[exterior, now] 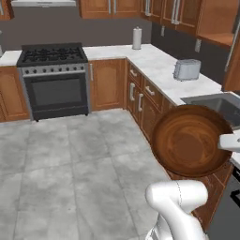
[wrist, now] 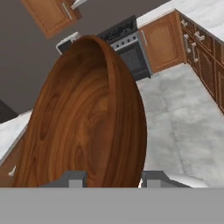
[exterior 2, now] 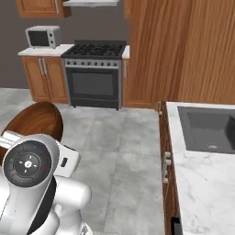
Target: Move the bowls from the cabinet to the plates on the dining table.
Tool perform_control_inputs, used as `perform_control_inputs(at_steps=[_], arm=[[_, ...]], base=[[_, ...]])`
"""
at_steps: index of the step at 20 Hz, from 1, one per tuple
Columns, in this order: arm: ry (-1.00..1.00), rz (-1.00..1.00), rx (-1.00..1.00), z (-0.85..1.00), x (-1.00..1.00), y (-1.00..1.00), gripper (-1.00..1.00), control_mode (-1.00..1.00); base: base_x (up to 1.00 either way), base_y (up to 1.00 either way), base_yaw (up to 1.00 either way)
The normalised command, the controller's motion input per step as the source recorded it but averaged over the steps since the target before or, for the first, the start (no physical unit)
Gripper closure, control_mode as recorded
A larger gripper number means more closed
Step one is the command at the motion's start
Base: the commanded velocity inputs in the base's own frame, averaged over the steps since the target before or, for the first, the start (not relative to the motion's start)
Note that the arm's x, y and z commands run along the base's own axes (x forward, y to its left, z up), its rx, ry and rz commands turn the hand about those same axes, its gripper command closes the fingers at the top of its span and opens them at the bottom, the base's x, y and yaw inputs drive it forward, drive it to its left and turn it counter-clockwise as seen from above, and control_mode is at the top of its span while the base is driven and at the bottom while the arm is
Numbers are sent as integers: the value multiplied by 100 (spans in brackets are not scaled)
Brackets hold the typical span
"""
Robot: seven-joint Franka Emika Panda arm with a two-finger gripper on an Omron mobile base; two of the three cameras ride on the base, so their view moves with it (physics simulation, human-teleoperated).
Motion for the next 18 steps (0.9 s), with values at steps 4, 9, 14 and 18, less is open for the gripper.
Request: perform_control_inputs(at_steps=[4,9,14,18], arm=[[0,0,0,0,0,0,100,100],[0,0,0,0,0,0,100,100],[0,0,0,0,0,0,100,100],[0,0,0,0,0,0,100,100]], base=[[-11,0,45],[-10,0,45],[-8,0,45],[-5,0,44]])
